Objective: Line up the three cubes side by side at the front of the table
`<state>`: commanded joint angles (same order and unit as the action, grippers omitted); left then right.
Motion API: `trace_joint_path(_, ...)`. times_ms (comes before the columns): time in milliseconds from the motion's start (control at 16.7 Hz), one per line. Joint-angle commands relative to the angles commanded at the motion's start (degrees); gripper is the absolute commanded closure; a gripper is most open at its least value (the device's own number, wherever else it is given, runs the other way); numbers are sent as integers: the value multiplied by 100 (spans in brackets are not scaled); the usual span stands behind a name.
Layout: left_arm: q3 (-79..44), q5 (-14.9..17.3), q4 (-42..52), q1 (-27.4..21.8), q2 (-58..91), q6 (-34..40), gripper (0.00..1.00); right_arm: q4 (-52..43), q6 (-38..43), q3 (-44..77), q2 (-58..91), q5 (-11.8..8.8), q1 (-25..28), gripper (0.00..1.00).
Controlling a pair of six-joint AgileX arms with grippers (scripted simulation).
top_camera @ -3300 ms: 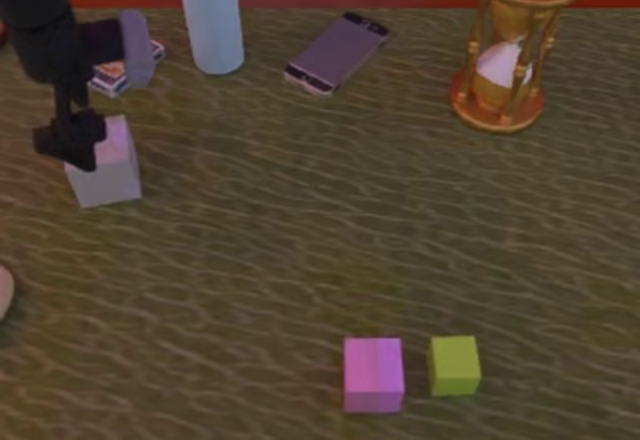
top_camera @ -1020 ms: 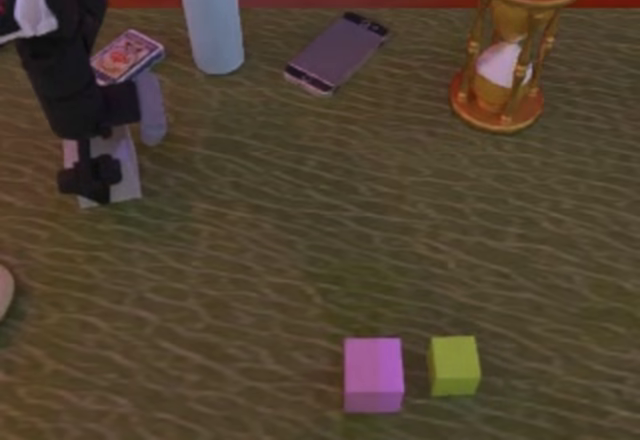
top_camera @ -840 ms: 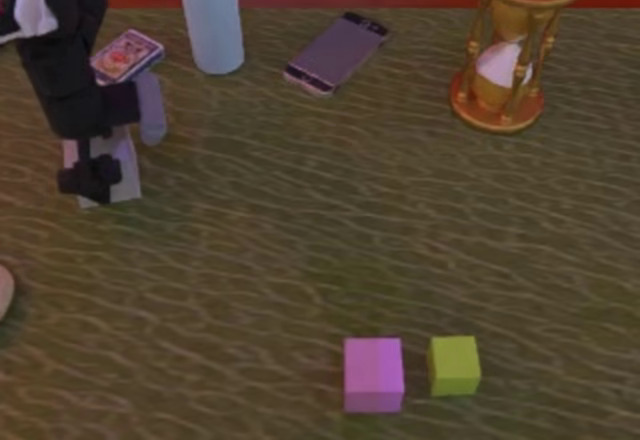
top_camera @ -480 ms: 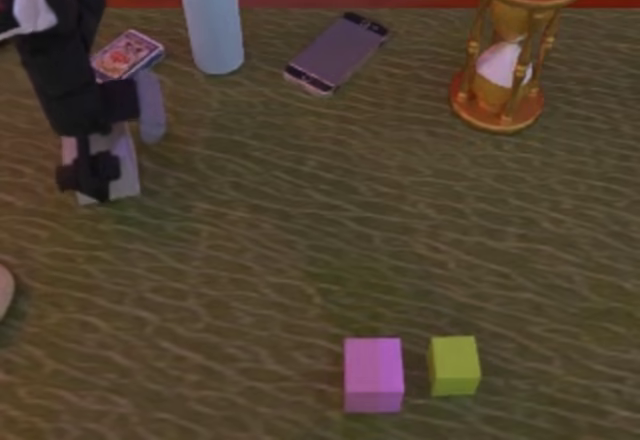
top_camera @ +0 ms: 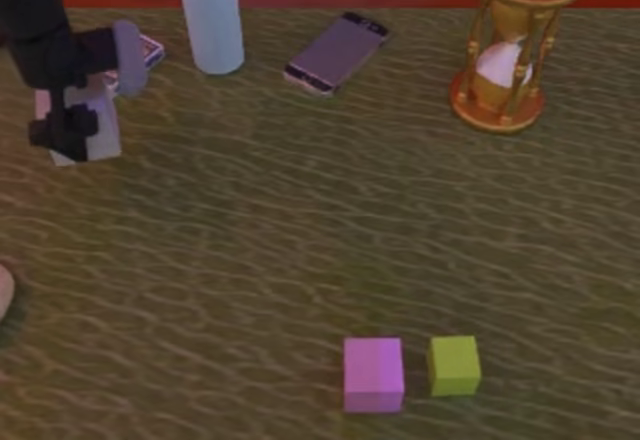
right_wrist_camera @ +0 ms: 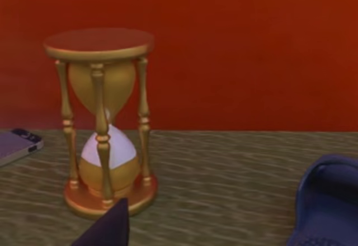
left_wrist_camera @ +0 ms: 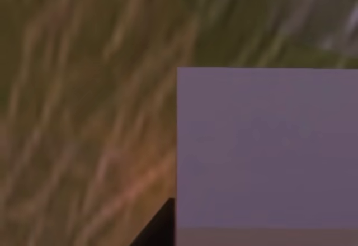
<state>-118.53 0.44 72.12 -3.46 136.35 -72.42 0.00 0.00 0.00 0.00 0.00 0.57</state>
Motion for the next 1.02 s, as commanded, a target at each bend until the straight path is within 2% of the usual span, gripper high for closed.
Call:
trace_joint_path(240,24,-1,-21,-39,7,-4,100,0,0,0,0,0,0,0)
trace_joint_path(420,402,-2,-141,-335,-326,174,100,0,0,0,0,0,0,0)
trace_joint_path(600,1292,-2,-376,-962,-1010,548,100,0,0,0,0,0,0,0)
trace_joint_path(1020,4336,-4,-1052,-2823,-3062,1774,100,0,0,0,0,0,0,0)
